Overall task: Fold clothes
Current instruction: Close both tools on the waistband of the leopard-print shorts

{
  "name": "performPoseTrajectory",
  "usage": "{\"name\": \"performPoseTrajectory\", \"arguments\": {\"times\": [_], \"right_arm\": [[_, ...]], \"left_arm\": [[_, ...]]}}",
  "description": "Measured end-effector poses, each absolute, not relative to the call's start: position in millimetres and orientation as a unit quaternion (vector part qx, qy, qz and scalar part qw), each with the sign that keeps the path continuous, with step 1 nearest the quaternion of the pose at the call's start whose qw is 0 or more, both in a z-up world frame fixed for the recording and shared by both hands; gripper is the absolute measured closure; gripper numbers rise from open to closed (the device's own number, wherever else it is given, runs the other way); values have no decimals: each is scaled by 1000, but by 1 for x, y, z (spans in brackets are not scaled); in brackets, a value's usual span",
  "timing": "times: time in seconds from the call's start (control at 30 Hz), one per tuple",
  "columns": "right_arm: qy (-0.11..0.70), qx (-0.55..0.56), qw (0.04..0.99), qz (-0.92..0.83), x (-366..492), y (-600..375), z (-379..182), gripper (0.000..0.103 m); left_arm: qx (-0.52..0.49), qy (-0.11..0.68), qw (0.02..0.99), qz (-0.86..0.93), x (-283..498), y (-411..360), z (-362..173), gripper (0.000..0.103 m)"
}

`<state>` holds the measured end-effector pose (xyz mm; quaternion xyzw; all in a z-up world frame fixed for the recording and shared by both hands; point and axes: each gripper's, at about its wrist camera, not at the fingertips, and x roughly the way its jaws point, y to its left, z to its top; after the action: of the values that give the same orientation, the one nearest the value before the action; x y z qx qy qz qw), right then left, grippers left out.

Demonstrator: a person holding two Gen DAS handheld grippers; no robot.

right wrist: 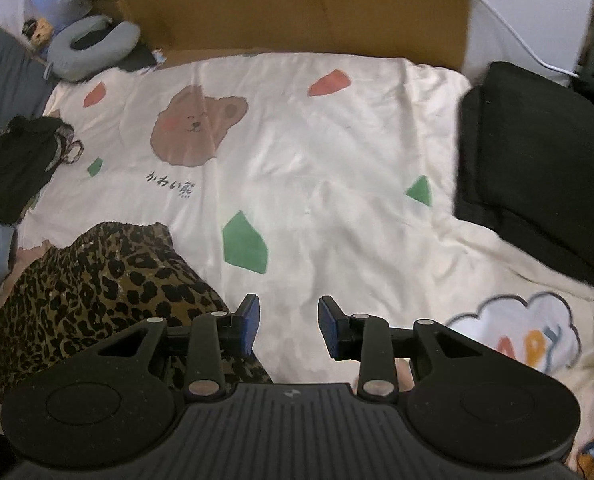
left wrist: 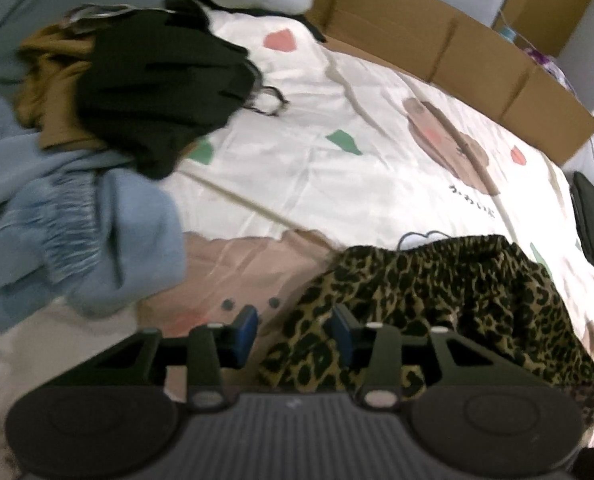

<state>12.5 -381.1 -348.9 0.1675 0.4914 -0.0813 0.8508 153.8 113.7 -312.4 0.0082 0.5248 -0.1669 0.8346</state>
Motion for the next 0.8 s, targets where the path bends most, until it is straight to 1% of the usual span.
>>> {"name": "performPoseTrajectory", "arguments": {"times": [0.3, 0.63, 0.8], "right_arm": [[502, 149, 851, -51, 53, -364, -374, 64], [512, 129, 849, 9, 98, -339, -398, 64], [507, 145, 849, 36, 121, -328, -408, 64]], "left_arm": [[44, 527, 820, -219, 176, 83, -346, 59], [39, 528, 813, -242, 202, 66, -375, 59], [33, 531, 808, -254, 205, 57, -385, 59]]}}
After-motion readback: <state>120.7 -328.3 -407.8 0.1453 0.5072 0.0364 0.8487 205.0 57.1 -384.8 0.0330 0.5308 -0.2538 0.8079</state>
